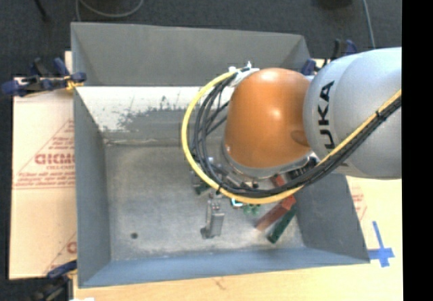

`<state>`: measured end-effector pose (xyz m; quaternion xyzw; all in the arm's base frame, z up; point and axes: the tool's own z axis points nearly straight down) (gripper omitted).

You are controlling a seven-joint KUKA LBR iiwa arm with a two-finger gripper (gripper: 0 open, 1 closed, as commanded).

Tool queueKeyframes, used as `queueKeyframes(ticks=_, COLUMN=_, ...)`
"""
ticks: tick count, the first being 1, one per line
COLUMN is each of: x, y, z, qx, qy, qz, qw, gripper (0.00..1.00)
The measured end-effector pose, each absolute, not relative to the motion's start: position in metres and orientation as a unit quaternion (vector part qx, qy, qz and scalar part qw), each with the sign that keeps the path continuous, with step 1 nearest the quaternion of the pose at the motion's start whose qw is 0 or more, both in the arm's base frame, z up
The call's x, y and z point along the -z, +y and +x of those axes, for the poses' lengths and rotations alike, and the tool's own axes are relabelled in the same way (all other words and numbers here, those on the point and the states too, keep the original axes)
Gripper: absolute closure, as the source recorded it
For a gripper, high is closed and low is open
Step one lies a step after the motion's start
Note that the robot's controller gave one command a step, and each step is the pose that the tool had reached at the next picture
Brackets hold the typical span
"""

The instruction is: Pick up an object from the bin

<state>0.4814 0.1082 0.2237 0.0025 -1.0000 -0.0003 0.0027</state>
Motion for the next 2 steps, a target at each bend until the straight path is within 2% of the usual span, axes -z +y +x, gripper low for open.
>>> queueKeyframes(ticks=1, x=-0.066, y=0.029, z=0.562, qx=-0.001, qy=-0.997, qz=0.076, qw=0.0, gripper=0.0)
queueKeyframes(ticks=2, x=-0.102, y=0.044, z=0.59, qx=-0.001, qy=-0.994, qz=0.112, qw=-0.004, gripper=0.0)
